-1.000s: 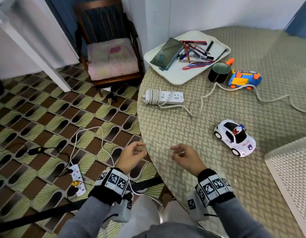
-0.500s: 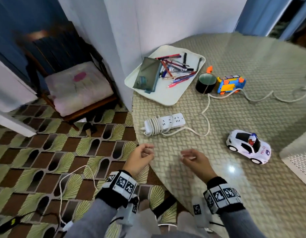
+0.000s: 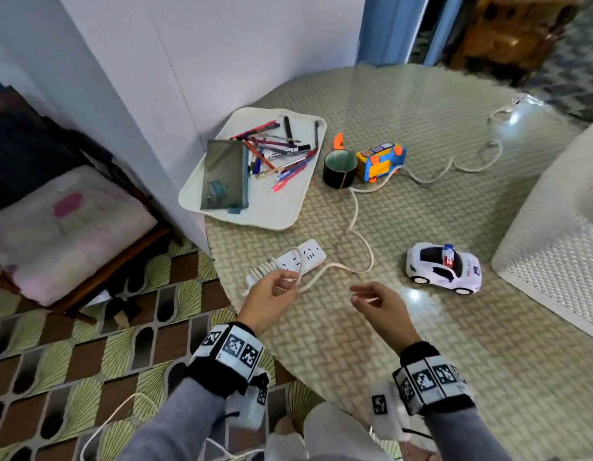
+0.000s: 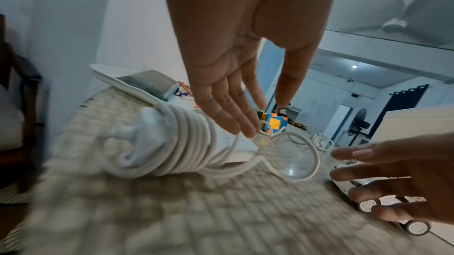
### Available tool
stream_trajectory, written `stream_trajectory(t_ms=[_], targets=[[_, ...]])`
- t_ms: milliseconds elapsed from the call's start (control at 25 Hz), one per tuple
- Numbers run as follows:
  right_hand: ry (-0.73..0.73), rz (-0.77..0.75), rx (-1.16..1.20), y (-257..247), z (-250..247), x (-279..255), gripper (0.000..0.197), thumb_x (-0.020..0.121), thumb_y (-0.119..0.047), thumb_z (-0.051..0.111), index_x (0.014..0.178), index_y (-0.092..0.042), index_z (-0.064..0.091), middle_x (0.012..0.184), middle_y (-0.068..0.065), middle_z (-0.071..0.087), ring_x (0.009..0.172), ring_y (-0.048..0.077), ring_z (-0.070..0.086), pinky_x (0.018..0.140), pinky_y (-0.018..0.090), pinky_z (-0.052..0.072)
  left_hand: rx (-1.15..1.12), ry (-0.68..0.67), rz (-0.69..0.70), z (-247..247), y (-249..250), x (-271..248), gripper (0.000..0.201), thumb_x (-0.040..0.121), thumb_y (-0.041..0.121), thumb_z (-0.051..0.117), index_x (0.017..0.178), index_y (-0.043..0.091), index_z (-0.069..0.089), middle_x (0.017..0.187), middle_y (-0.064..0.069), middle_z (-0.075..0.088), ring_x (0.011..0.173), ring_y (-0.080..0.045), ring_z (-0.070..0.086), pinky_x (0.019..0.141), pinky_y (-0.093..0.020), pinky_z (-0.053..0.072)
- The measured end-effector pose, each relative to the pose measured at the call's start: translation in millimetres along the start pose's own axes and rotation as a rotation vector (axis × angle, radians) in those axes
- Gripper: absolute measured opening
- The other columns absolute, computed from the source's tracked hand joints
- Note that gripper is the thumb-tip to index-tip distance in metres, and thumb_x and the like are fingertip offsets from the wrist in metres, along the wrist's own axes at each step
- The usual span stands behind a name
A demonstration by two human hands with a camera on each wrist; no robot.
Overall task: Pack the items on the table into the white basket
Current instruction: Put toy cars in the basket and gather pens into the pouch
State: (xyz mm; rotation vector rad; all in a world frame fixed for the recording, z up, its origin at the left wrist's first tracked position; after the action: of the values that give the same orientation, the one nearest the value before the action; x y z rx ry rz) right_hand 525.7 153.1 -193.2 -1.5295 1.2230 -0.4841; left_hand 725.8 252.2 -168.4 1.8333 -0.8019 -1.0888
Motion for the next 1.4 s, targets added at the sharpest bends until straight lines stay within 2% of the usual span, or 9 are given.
stream_trajectory(t_ms=[200, 360, 520, 680, 760, 960, 1160, 1280, 1400], targets=[[0.145, -0.010, 0.115, -8.7, -36.7, 31.8, 0.012, 0.088, -0.008, 0.063, 0.097, -0.015, 0.068, 0.088, 0.003, 0.068, 0.077, 0.015, 0.062, 0.059, 0.014, 0.046, -0.018, -0.026, 0.043, 17.4, 37.1, 47.5, 0.020, 0.087, 0.004, 0.062, 0.102, 0.017, 0.064, 0.096, -0.010, 0.064, 0.074, -0.013, 0.058, 0.058, -0.015, 0.047], [0.164, -0.030, 0.115, -24.8, -54.6, 62.6, 0.011, 0.088, -0.009, 0.063, 0.094, -0.017, 0.068, 0.088, 0.002, 0.069, 0.079, 0.017, 0.064, 0.063, 0.018, 0.045, 0.016, 0.003, 0.141, 17.4, 72.2, 82.9, 0.019, 0.088, 0.006, 0.062, 0.102, 0.020, 0.065, 0.098, -0.007, 0.067, 0.090, -0.014, 0.061, 0.079, -0.015, 0.047], [0.163, -0.037, 0.061, -47.2, -65.8, 100.4, 0.009, 0.088, -0.013, 0.064, 0.094, -0.019, 0.067, 0.086, 0.001, 0.068, 0.078, 0.013, 0.062, 0.064, 0.019, 0.044, 0.063, 0.040, 0.235, 12.4, 112.8, 122.4, 0.015, 0.089, 0.008, 0.062, 0.100, 0.017, 0.066, 0.091, 0.004, 0.066, 0.082, 0.001, 0.058, 0.071, -0.005, 0.044], [0.212, -0.038, 0.002, -71.0, -74.0, 146.0, 0.009, 0.088, -0.013, 0.063, 0.096, -0.017, 0.067, 0.081, -0.001, 0.065, 0.069, 0.008, 0.058, 0.055, 0.011, 0.043, 0.103, 0.027, 0.301, 11.2, 144.9, 178.2, 0.021, 0.087, 0.010, 0.063, 0.108, 0.012, 0.066, 0.103, 0.000, 0.066, 0.093, -0.007, 0.058, 0.086, -0.021, 0.045], [0.264, -0.024, 0.007, -80.8, -78.9, 174.3, 0.011, 0.087, -0.013, 0.064, 0.098, -0.014, 0.066, 0.080, -0.001, 0.063, 0.066, 0.007, 0.056, 0.054, 0.011, 0.041, 0.175, -0.007, 0.330, 16.9, 157.2, 211.1, 0.028, 0.086, 0.014, 0.066, 0.114, 0.012, 0.065, 0.108, 0.000, 0.064, 0.099, -0.008, 0.056, 0.085, -0.017, 0.040], [0.394, 0.024, 0.047, -97.6, -88.6, 247.2, 0.029, 0.084, -0.010, 0.066, 0.112, -0.008, 0.058, 0.088, -0.001, 0.059, 0.074, 0.012, 0.054, 0.068, 0.026, 0.045, 0.365, -0.065, 0.343, 39.6, 167.0, 293.7, 0.043, 0.082, 0.029, 0.071, 0.121, 0.015, 0.060, 0.122, -0.007, 0.061, 0.116, -0.022, 0.054, 0.101, -0.035, 0.040], [0.435, 0.035, -0.171, -96.6, -102.1, 307.7, 0.048, 0.079, -0.013, 0.070, 0.122, -0.009, 0.050, 0.122, 0.013, 0.052, 0.109, 0.023, 0.051, 0.096, 0.036, 0.043, 0.579, -0.157, 0.285, 67.2, 170.7, 349.3, 0.053, 0.082, 0.048, 0.066, 0.127, 0.021, 0.054, 0.131, -0.005, 0.055, 0.125, -0.025, 0.047, 0.106, -0.036, 0.032], [0.403, 0.106, -0.302, -94.5, -109.9, 333.1, 0.060, 0.080, -0.024, 0.073, 0.131, -0.009, 0.045, 0.130, 0.015, 0.046, 0.124, 0.028, 0.042, 0.104, 0.037, 0.036, 0.819, -0.192, 0.215, 77.5, 173.7, 366.4, 0.055, 0.080, 0.061, 0.059, 0.121, 0.026, 0.057, 0.133, -0.004, 0.054, 0.133, -0.026, 0.038, 0.110, -0.043, 0.017], [0.306, 0.232, -0.326, -84.8, -114.8, 356.5, 0.073, 0.080, -0.032, 0.074, 0.138, -0.008, 0.038, 0.135, 0.019, 0.041, 0.125, 0.031, 0.043, 0.103, 0.045, 0.040, 0.863, -0.265, 0.123, 88.0, 165.7, 374.0, 0.048, 0.080, 0.065, 0.056, 0.108, 0.027, 0.063, 0.126, -0.004, 0.058, 0.131, -0.026, 0.039, 0.109, -0.047, 0.014]])
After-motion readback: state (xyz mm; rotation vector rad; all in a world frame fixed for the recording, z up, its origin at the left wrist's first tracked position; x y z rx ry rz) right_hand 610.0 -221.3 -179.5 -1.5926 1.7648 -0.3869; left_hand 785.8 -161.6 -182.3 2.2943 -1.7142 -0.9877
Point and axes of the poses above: each hand's wrist, its own x-axis towards the middle knuckle, its own z-axis out of the palm, y = z × x, the point moved 5 cm from there along x, towards the middle knuckle
